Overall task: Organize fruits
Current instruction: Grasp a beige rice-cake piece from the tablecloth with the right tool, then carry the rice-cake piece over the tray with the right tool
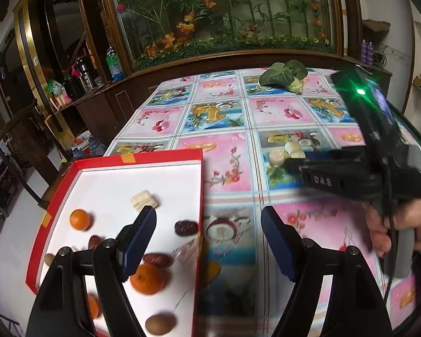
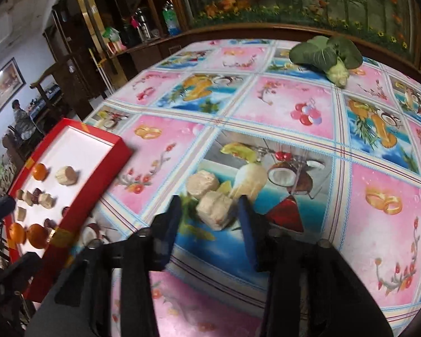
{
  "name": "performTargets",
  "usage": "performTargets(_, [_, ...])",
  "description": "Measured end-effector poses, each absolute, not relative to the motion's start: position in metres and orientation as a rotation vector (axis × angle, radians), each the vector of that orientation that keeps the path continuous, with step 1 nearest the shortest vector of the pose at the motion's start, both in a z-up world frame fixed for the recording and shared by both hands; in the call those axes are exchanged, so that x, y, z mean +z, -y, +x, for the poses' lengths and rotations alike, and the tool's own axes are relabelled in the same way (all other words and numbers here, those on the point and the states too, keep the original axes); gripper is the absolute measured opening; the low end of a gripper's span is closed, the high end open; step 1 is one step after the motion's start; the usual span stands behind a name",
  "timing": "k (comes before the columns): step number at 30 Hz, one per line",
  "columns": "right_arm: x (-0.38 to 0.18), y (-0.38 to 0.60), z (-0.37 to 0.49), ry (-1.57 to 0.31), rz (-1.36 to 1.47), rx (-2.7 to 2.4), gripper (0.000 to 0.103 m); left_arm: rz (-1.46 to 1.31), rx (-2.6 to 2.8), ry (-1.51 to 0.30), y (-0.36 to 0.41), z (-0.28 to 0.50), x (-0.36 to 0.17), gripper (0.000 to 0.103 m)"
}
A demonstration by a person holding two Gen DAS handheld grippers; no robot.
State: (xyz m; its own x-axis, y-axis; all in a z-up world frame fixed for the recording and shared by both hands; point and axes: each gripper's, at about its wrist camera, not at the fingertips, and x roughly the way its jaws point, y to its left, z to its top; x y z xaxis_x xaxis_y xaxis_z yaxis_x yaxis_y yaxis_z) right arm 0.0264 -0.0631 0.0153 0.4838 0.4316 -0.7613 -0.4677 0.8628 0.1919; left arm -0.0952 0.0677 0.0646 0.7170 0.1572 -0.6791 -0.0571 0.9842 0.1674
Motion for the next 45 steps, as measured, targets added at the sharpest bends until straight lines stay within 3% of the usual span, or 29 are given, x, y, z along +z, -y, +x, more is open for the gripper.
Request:
performTargets(5, [0.017,0.073,0.028,-0.91,-0.036,0.524,0.029,0.123,0.102,-0.796,-0.055,-0.065,0.06,0.077])
performTargets(16, [0.053,0.171,0.049,-0.837,0.333,0.367,0.028,0.108,0.013,-0.888,-0.016,0.014,0.025,0.076])
performTargets(18, [0.054,0.177,0.051,-0.836,0.361,0.362,0.029,0.115,0.012,-0.896,-0.014,0.021,0.02,0.071])
performTargets(20, [0.054,0.179,0.054,-0.839,0.378,0.356,0.029,0.094,-0.006,-0.918,-0.014,0.026,0.015,0.058])
performTargets(24, [0.053,0.178,0.055,-0.842,0.388,0.36,0.029,0.048,-0.034,-0.905,-0.015,0.032,0.013,0.05])
performTargets(26, [0.051,0.176,0.054,-0.845,0.383,0.361,0.029,0.021,-0.06,-0.905,-0.015,0.031,0.013,0.036])
performTargets(30, [0.052,0.176,0.053,-0.84,0.38,0.365,0.029,0.058,-0.083,-0.89,-0.005,0.027,0.013,0.022])
performTargets(36, [0.055,0.176,0.052,-0.824,0.38,0.362,0.029,0.066,-0.043,-0.879,-0.005,0.014,0.017,0.022])
performTargets(45, [0.064,0.159,0.039,-0.789,0.324,0.426,0.029,0.103,0.081,-0.69,-0.024,-0.055,0.067,0.022])
